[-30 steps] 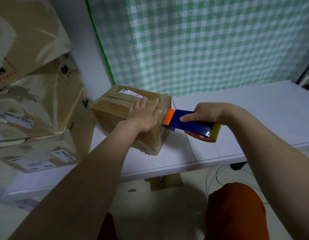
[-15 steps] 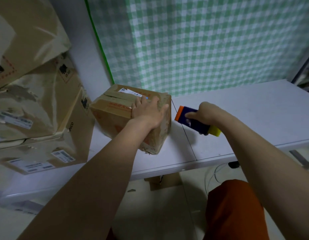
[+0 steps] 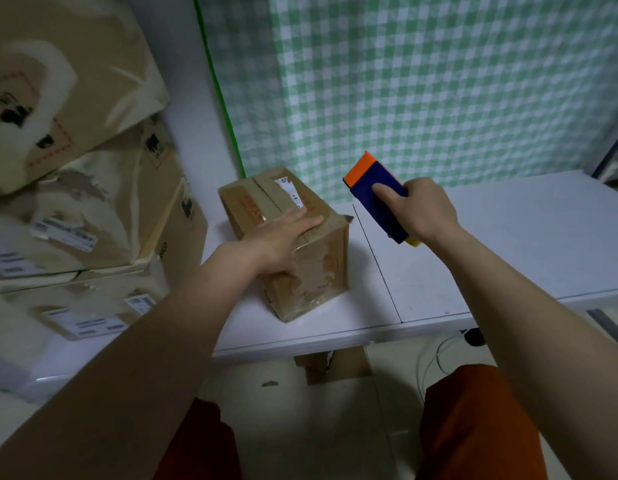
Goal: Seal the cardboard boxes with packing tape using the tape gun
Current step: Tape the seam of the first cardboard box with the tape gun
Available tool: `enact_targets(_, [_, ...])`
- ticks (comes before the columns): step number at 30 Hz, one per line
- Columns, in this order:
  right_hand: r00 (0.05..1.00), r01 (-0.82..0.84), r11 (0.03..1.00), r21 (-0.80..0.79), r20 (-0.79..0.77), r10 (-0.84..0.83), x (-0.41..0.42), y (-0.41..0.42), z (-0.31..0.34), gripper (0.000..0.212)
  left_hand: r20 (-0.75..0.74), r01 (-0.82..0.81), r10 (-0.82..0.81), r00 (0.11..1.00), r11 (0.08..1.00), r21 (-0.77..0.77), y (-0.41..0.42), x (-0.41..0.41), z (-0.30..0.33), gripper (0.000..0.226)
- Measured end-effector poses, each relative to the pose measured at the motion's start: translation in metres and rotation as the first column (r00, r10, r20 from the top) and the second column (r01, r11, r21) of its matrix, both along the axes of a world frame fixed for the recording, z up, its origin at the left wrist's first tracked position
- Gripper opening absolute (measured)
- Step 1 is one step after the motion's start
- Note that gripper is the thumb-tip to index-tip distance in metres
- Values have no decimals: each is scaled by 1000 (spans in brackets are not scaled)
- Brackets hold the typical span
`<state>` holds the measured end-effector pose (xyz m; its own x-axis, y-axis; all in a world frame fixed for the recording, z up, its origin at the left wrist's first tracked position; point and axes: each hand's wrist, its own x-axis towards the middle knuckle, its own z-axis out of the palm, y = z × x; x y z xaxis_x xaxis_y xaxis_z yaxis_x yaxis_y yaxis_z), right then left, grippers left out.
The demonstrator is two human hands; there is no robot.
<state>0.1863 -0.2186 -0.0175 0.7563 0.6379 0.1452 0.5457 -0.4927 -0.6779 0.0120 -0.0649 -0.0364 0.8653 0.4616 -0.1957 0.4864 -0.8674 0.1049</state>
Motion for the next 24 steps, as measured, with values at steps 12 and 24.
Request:
enact_targets(12, [972, -229, 973, -1, 61, 229, -31, 9, 13, 54, 336, -65, 21, 942, 991, 121, -18, -10, -24, 78])
enact_targets(24, [875, -464, 879, 108, -100, 474, -46, -5, 24, 30, 385, 53, 47, 922, 968, -244, -6, -50, -9, 67])
